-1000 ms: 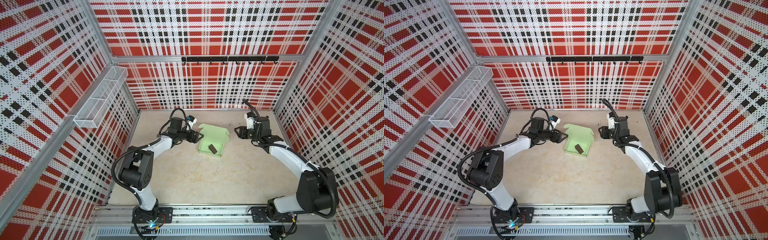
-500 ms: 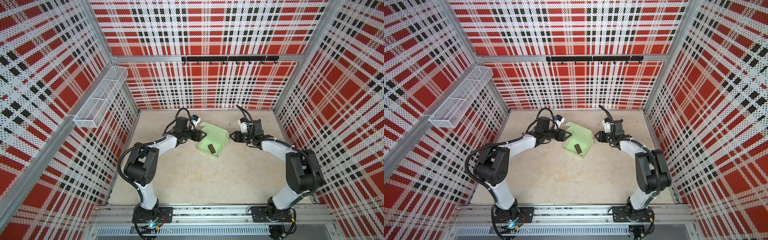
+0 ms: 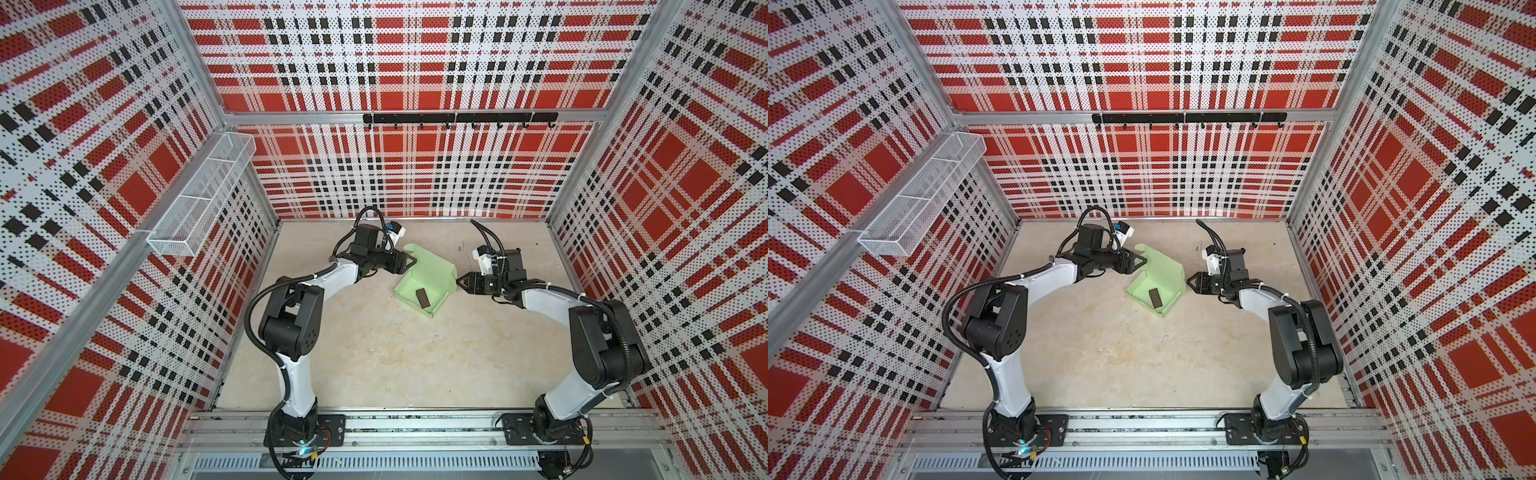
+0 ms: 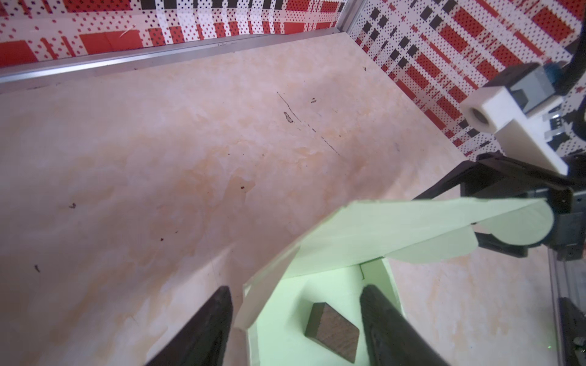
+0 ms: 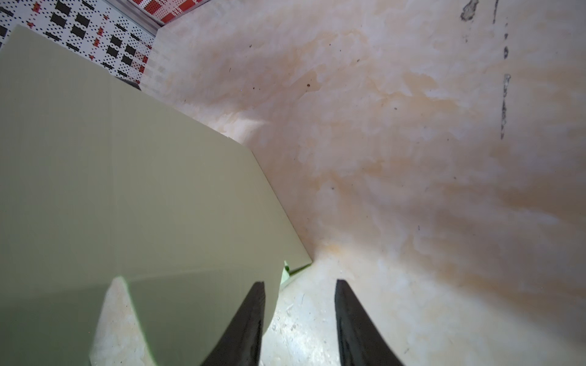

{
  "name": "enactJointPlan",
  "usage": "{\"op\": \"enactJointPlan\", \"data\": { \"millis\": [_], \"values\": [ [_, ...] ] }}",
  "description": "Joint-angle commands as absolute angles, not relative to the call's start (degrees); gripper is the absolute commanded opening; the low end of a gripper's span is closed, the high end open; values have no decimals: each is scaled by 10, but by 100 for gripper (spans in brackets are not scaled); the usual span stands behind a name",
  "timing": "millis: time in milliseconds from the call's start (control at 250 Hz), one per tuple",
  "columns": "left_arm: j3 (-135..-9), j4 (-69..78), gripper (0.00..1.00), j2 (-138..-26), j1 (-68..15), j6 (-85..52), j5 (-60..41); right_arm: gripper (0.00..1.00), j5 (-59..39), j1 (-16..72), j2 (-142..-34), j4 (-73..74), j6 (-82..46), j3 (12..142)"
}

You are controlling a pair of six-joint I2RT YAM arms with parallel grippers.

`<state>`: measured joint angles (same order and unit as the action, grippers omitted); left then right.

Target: Fold the paper box

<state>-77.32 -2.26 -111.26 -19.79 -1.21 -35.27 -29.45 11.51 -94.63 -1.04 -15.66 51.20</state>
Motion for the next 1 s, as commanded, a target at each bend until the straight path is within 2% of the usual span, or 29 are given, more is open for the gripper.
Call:
{"op": "enactJointPlan", "data": {
  "millis": [0, 288, 592, 684, 996],
  "values": [
    [-790, -45, 59, -1127, -192, 11, -388, 39, -306, 113, -917, 8, -133, 498],
    [-800, -59, 38, -1129, -205, 6, -375, 38, -329, 119, -893, 21, -130, 478],
    [-824, -88, 29, -1136, -217, 15, -351, 38, -343, 142, -883, 35, -124, 456],
    [-831, -99, 23, -1138, -223, 27, -351, 38, -341, 153, -876, 39, -120, 449],
    [-838, -109, 16, -1143, -235, 35, -343, 39, -335, 163, -856, 50, -111, 427]
  ]
}}
